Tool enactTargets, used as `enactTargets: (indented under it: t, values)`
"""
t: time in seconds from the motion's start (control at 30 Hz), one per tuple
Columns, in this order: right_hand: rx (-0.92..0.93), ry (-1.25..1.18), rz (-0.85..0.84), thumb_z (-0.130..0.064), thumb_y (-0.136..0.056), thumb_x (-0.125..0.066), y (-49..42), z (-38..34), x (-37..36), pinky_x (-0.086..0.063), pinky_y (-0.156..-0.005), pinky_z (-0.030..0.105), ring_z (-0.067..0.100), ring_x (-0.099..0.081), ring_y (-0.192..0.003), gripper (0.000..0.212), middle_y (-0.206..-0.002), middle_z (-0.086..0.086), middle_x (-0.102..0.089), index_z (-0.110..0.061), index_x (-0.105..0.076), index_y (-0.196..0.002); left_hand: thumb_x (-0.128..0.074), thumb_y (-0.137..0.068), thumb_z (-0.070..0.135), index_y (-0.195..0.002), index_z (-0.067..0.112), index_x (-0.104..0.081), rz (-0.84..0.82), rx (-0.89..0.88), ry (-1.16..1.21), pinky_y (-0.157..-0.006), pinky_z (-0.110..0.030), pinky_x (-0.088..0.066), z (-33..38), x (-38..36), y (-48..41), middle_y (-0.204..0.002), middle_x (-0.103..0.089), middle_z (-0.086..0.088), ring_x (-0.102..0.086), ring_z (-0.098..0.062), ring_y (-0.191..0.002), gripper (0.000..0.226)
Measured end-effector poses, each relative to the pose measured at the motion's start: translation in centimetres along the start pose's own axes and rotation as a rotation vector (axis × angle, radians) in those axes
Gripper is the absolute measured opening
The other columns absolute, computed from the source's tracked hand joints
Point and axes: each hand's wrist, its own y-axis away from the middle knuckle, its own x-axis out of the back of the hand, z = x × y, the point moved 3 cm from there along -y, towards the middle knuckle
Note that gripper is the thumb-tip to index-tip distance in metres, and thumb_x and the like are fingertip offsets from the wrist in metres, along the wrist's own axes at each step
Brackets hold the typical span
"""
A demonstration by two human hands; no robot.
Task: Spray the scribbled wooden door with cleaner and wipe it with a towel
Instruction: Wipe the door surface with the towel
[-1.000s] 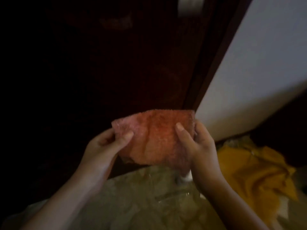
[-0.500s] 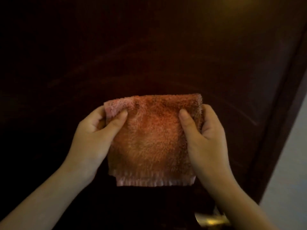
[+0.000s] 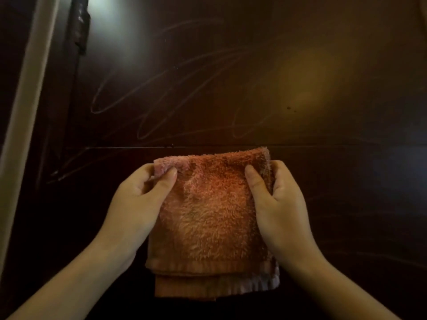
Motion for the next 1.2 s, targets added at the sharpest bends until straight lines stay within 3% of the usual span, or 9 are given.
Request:
enactTargets:
  t: [0.27,0.47,0.63,0.73,0.9,0.97,1.07,1.13,1.2]
  values:
    - [0.145,0.088,0.033,-0.035,-0.091,-0.049,-7.3,0.3,-2.5,-0.046,-0.057,0.015,0.005,-0.058,-0.076,0.019,-0.079,-0.004,-0.061,-0.018,-0.054,-0.088,-0.059,-0.086,0.03,-0.087,0.027,-0.07,-0.016,-0.138,-0.089,-0.059,-0.011,-0.045,0.7,0.1,-8.1,-0.083,-0.073,0.008,-0.067,-0.001,-0.074,0.011]
    - [0.281,0.159,0.024,-0.035,-0.092,-0.049,-12.0,0.5,-2.7,-0.043,-0.053,0.015,0.004,-0.056,-0.07,0.019,-0.076,-0.007,-0.059,-0.017,-0.053,-0.087,-0.066,-0.082,0.023,-0.083,0.021,-0.068,0.033,-0.249,-0.121,-0.068,-0.026,-0.045,1.1,-0.7,-12.2,-0.081,-0.071,-0.001,-0.065,-0.012,-0.075,0.003]
    - [0.343,0.221,0.007,-0.036,-0.094,-0.047,-16.1,0.1,-4.1,-0.05,-0.063,0.034,0.014,-0.058,-0.068,0.024,-0.079,0.0,-0.06,-0.013,-0.052,-0.096,-0.067,-0.082,0.021,-0.081,0.017,-0.065,0.109,-0.363,-0.207,-0.067,-0.03,-0.047,2.1,-1.0,-15.8,-0.081,-0.07,-0.007,-0.064,-0.018,-0.072,0.005]
    - [0.413,0.295,0.019,-0.037,-0.095,-0.045,-18.2,-0.3,-5.9,-0.052,-0.068,0.045,0.025,-0.061,-0.074,0.025,-0.084,0.004,-0.062,-0.012,-0.048,-0.097,-0.068,-0.081,0.026,-0.079,0.012,-0.064,0.253,-0.501,-0.447,-0.065,-0.033,-0.043,3.3,-0.4,-17.9,-0.076,-0.066,-0.006,-0.06,-0.02,-0.071,0.015]
    - [0.747,0.662,0.157,-0.028,-0.097,-0.043,-20.1,-1.1,-9.5,-0.038,-0.059,0.028,0.024,-0.061,-0.079,0.016,-0.091,0.004,-0.061,-0.014,-0.047,-0.102,-0.067,-0.081,0.031,-0.08,0.009,-0.061,0.42,-0.63,-0.714,-0.065,-0.038,-0.041,3.9,1.0,-20.6,-0.074,-0.062,-0.006,-0.057,-0.023,-0.073,0.023]
    - [0.798,0.818,0.238,-0.022,-0.092,-0.055,-20.8,-0.6,-10.9,-0.042,-0.061,0.03,0.026,-0.059,-0.082,0.013,-0.092,0.007,-0.06,-0.012,-0.052,-0.1,-0.066,-0.081,0.028,-0.082,0.008,-0.06,0.453,-0.66,-0.785,-0.066,-0.039,-0.041,3.3,1.6,-21.5,-0.077,-0.061,-0.008,-0.056,-0.028,-0.077,0.021]
    - [0.786,0.96,0.439,-0.019,-0.072,-0.076,-21.5,0.2,-11.8,-0.046,-0.062,0.036,0.03,-0.057,-0.078,0.037,-0.09,0.014,-0.06,-0.008,-0.062,-0.104,-0.065,-0.081,0.032,-0.087,0.008,-0.06,0.521,-0.698,-0.866,-0.074,-0.044,-0.042,2.0,2.1,-22.5,-0.085,-0.057,-0.011,-0.052,-0.036,-0.087,0.026]
    - [0.915,1.015,0.495,-0.013,-0.076,-0.064,-21.0,-0.1,-12.3,-0.045,-0.061,0.036,0.03,-0.055,-0.076,0.034,-0.092,0.015,-0.06,-0.008,-0.062,-0.109,-0.067,-0.078,0.036,-0.089,0.01,-0.059,0.531,-0.706,-0.803,-0.078,-0.047,-0.044,1.3,2.5,-23.0,-0.088,-0.057,-0.011,-0.052,-0.036,-0.089,0.03]
    - [1.114,1.042,0.409,-0.006,-0.076,-0.043,-20.3,-0.4,-13.1,-0.042,-0.057,0.033,0.027,-0.053,-0.071,0.027,-0.086,0.013,-0.059,-0.01,-0.064,-0.093,-0.072,-0.072,0.038,-0.09,0.016,-0.057,0.516,-0.7,-0.679,-0.079,-0.051,-0.046,0.9,3.0,-23.3,-0.09,-0.059,-0.009,-0.055,-0.036,-0.09,0.032]
